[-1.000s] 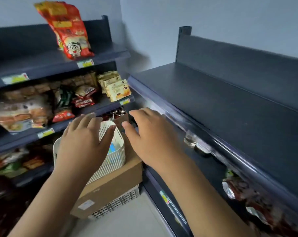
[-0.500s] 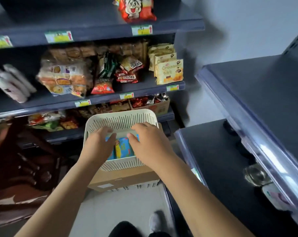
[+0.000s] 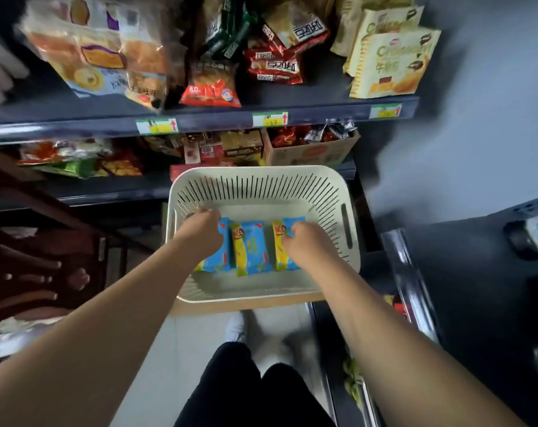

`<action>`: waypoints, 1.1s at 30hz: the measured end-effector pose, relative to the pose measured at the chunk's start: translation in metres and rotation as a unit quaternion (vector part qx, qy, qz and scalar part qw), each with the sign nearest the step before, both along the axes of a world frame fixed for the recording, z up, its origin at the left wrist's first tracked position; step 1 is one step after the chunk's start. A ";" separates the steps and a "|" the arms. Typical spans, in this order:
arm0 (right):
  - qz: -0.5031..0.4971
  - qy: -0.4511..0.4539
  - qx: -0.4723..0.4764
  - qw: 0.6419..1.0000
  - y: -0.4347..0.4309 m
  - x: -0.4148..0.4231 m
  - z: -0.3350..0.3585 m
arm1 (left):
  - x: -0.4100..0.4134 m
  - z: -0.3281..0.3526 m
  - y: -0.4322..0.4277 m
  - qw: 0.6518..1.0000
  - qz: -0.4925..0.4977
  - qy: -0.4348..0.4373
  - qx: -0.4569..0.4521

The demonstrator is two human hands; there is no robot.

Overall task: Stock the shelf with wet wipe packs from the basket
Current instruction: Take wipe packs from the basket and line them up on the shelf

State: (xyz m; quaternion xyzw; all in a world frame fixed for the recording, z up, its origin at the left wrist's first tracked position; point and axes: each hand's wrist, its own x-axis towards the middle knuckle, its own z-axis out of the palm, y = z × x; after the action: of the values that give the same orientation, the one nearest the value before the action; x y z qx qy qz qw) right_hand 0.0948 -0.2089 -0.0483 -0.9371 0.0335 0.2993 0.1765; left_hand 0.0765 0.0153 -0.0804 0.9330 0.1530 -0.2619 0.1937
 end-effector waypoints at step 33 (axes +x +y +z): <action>-0.362 -0.011 0.445 0.819 -0.063 -0.030 0.058 | -0.009 0.094 -0.016 0.961 0.130 -0.152 -0.192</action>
State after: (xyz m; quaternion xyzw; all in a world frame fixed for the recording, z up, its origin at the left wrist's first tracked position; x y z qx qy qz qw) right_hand 0.0649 -0.2718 0.0097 -0.6803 0.2318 0.1854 0.6702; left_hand 0.0677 -0.0009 0.0136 0.8794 0.1884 -0.1144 0.4220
